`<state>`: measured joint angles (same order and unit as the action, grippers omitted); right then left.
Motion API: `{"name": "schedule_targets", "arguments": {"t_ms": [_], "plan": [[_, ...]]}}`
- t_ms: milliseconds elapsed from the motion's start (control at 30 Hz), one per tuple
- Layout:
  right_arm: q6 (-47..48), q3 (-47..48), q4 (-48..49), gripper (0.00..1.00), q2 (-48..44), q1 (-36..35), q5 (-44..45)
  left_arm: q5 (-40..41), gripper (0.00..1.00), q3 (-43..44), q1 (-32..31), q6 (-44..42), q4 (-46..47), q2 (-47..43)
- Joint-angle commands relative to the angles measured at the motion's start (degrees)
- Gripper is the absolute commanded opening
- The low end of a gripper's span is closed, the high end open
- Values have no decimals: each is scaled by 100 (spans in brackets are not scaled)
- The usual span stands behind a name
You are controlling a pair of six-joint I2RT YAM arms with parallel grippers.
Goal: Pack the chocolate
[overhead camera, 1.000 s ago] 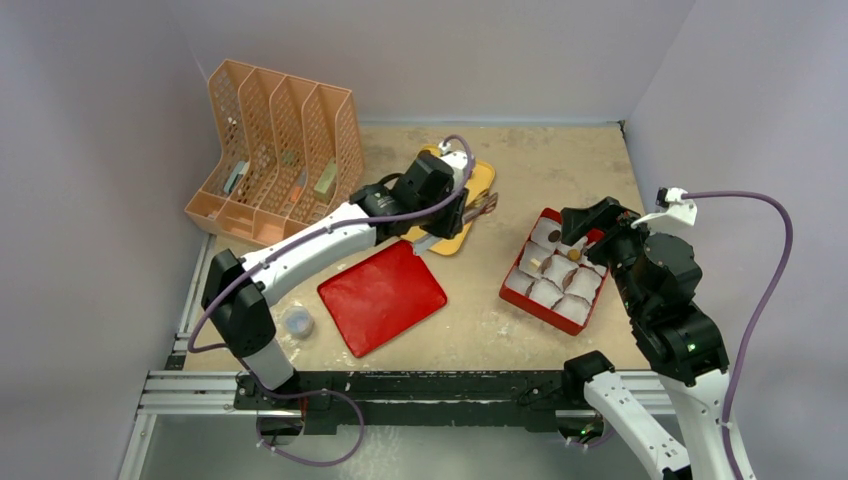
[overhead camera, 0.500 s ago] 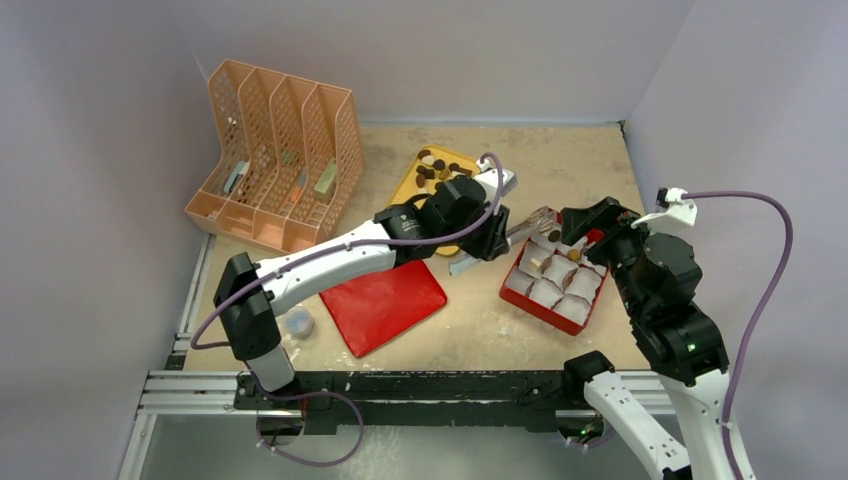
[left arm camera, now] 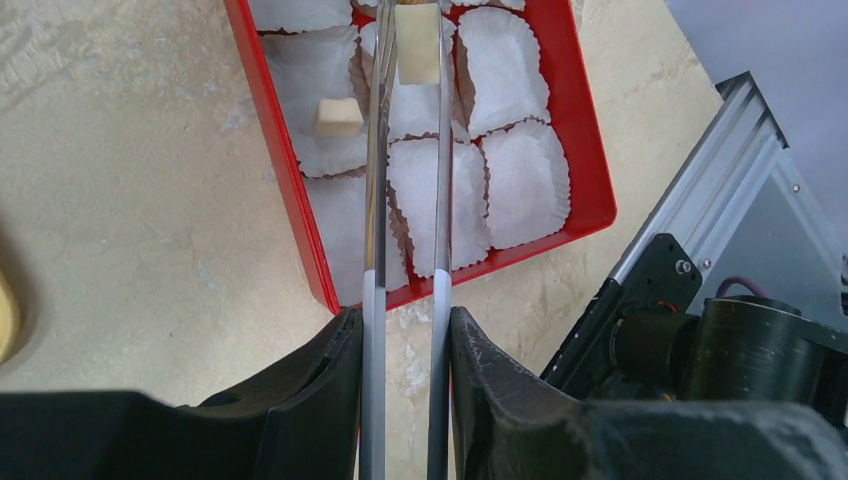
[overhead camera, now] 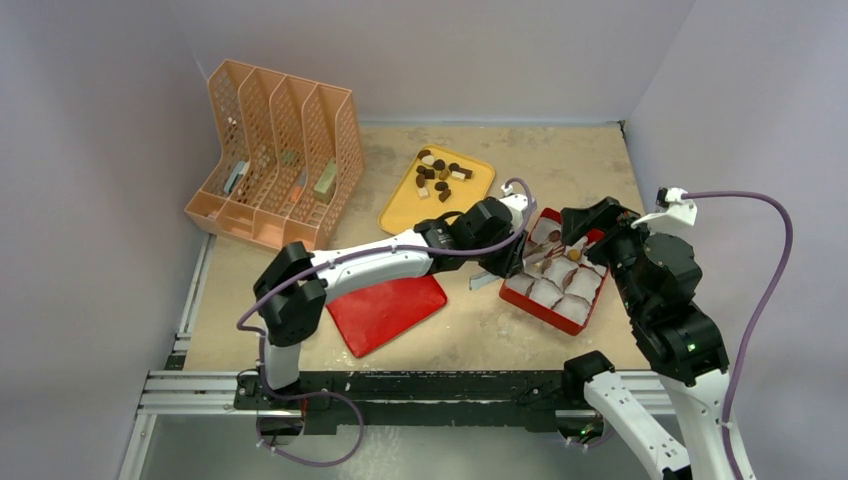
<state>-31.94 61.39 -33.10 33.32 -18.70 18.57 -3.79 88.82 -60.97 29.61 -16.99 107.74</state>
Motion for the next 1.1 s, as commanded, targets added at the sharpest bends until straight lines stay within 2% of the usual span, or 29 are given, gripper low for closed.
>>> {"name": "schedule_targets", "arguments": {"t_ms": [0,433,867,1067], "plan": [[-20,49,232,96,-4,-10,125,-231,17,309,-46,171,676,207],[12,-13,99,96,-133,-11,127,-281,20,501,-161,230,689,698],[8,-10,86,96,-133,-12,130,-166,29,524,-187,147,584,731],[-19,-13,109,96,-109,-11,123,-166,30,545,-196,116,549,714]]}}
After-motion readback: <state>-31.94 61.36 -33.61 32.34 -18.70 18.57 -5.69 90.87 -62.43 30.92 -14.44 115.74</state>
